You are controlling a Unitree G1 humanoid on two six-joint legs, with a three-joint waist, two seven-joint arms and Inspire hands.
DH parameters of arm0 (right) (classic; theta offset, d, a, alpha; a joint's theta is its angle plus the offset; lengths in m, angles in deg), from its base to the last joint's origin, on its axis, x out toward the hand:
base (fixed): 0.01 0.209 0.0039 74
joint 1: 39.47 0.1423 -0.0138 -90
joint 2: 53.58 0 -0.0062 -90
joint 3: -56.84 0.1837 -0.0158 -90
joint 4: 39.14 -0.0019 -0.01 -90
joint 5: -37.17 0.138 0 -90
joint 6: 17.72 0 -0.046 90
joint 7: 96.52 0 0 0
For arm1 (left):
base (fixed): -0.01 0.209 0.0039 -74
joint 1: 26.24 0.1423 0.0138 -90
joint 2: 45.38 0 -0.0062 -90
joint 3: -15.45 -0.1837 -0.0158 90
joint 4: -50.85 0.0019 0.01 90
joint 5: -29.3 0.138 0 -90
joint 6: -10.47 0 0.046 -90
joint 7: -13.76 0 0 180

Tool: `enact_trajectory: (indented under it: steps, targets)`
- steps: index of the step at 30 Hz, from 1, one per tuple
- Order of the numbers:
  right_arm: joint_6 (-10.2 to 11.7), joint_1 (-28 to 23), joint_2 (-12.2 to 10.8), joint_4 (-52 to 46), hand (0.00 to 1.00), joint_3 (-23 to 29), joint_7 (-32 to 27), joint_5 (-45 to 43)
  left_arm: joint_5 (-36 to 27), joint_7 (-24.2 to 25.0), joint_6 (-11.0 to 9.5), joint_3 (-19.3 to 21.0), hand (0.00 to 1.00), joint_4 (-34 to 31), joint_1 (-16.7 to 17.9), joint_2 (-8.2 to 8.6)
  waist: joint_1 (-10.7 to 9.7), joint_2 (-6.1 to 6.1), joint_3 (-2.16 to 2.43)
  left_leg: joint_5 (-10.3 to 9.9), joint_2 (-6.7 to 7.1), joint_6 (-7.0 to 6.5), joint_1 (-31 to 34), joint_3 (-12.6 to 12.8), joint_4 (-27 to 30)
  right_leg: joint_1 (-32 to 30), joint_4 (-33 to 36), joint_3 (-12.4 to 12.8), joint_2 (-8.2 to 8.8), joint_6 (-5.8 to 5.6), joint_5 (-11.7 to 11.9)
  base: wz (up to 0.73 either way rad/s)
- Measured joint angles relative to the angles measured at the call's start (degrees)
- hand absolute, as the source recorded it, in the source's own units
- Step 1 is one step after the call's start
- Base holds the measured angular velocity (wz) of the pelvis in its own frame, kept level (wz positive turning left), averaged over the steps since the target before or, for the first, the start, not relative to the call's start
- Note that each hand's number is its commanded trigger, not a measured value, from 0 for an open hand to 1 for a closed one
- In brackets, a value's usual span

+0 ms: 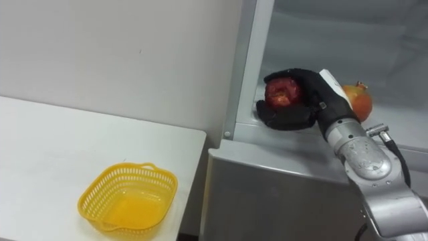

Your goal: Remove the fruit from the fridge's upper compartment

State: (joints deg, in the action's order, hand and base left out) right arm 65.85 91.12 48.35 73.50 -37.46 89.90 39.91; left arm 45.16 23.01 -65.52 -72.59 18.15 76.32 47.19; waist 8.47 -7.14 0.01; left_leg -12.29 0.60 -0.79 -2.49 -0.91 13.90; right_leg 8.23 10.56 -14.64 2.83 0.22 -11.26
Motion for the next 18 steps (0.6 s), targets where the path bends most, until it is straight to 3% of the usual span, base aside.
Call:
enact_trajectory:
  steps: [18]
  targets:
    - [-1.2, 1.1, 0.9, -1.5, 1.0, -0.6, -0.4, -1.0, -0.2, -1.3, 1.8, -2.2, 0.0, 0.1, -1.0, -0.28, 1.1, -0.32, -0.17, 0.0, -0.03, 0.0, -0.1, 0.0, -0.4, -0.1, -0.2, 0.1, -0.01, -0.01, 0.0, 0.0]
